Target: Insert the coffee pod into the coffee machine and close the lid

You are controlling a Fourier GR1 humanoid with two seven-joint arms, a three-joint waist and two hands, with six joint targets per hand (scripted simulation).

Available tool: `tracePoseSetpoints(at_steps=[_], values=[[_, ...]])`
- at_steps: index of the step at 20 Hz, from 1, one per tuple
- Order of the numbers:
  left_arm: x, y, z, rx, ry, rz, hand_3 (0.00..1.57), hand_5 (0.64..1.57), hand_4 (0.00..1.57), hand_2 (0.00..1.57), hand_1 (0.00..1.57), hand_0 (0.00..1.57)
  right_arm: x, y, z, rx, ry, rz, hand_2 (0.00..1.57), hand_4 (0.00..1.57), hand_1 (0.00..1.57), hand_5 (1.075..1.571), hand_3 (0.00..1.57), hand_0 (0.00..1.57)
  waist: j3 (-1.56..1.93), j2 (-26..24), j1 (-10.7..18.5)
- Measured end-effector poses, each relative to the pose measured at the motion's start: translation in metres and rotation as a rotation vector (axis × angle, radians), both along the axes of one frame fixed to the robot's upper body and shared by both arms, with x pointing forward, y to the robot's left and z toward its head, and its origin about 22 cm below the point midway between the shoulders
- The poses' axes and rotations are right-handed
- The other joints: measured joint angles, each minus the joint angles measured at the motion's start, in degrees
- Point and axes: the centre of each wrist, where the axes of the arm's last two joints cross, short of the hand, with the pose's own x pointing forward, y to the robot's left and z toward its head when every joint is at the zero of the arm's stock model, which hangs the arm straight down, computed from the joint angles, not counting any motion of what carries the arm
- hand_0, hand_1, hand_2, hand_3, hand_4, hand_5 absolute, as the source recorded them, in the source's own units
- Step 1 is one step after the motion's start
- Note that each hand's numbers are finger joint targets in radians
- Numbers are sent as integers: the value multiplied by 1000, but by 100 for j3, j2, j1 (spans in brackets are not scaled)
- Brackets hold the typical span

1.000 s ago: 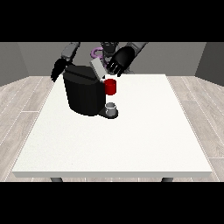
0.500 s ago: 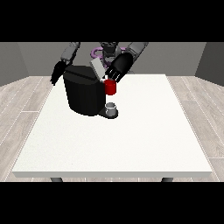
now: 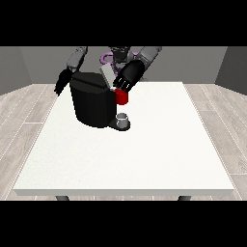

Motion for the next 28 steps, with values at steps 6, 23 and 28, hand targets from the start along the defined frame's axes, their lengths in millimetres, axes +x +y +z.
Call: tracePoseSetpoints(at_steps=[6, 23, 28], values=[[0, 8, 4, -1, -18, 14, 1199, 1571, 352, 1245, 1212, 1212, -1, 8, 5, 1, 1, 8, 0, 0, 0, 1571, 0, 0, -2, 9, -102], [-1, 8, 0, 129, -125, 18, 998, 1571, 0, 1146, 1135, 1135, 1, 0, 6, 3, -1, -17, 0, 0, 0, 1571, 0, 0, 4, 97, -47], [-1, 11, 5, 120, -149, 19, 969, 1571, 0, 1122, 1110, 1110, 5, 5, 15, 9, -18, -13, 0, 0, 0, 1571, 0, 0, 7, 223, -83]])
